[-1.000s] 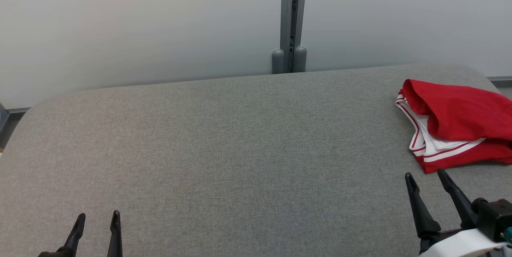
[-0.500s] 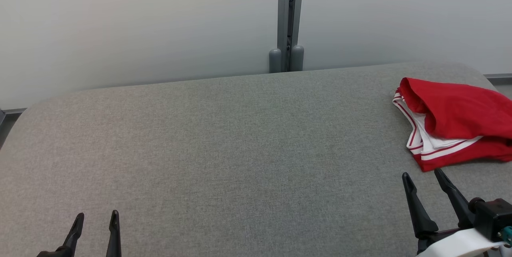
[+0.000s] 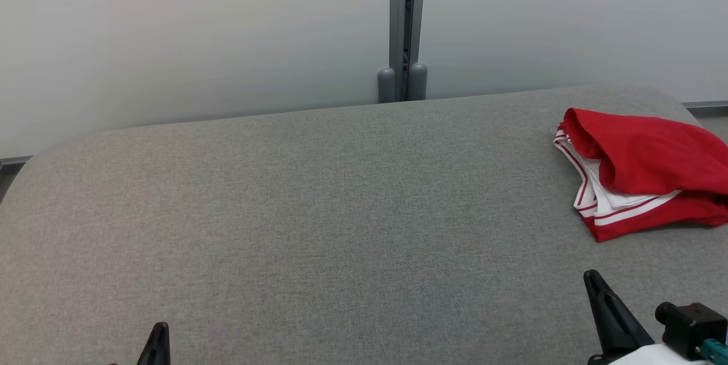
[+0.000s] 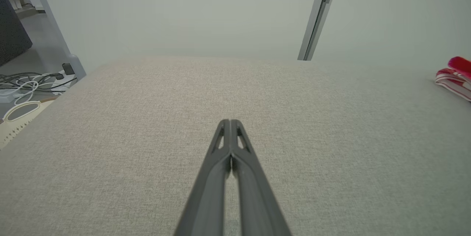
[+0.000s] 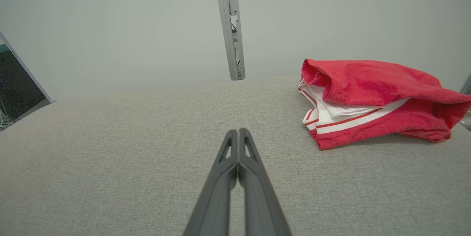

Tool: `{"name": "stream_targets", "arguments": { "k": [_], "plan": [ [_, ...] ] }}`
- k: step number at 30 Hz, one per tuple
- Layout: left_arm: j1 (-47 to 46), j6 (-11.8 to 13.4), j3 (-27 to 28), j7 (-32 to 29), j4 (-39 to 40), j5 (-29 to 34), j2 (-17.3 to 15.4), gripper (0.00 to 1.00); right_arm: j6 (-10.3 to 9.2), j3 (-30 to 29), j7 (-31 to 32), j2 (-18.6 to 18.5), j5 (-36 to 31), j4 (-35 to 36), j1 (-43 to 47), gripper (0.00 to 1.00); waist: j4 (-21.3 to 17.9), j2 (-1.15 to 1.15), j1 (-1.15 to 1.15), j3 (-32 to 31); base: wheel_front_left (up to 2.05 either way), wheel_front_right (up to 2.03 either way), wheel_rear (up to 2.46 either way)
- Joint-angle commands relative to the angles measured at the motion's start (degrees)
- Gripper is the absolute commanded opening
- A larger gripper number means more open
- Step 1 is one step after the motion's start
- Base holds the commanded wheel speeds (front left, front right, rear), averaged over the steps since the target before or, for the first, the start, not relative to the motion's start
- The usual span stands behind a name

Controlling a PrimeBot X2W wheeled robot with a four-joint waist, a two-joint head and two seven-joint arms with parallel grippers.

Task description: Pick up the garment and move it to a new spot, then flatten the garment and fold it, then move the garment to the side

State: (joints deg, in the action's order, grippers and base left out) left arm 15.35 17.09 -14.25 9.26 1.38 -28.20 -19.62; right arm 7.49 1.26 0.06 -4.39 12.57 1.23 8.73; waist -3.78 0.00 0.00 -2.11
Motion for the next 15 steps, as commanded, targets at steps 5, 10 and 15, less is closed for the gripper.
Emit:
{"name": "stream_targets", "arguments": {
  "k": [5,10,15],
  "plan": [
    [-1.9,-2.0,1.9,-1.0,-0.4,-5.8,0.5,0.0,0.0,-0.4,0.3,-0.4,7.3,-0.4,-1.8,0.0,0.2,0.0,0.0,0.1,0.0,0.0,0.0],
    [-3.4,-3.7,3.1,-1.9,-1.6,-10.1,1.5,0.0,0.0,-0.7,0.5,-0.5,12.7,-1.5,-2.8,0.0,0.3,0.0,0.0,0.2,0.0,0.0,0.0],
    [-4.8,-5.2,4.2,-2.8,-2.7,-14.1,2.5,0.0,0.0,-1.0,0.7,-0.5,17.7,-2.5,-3.7,0.0,0.5,0.0,0.0,0.3,0.0,0.0,0.0]
  ]
}}
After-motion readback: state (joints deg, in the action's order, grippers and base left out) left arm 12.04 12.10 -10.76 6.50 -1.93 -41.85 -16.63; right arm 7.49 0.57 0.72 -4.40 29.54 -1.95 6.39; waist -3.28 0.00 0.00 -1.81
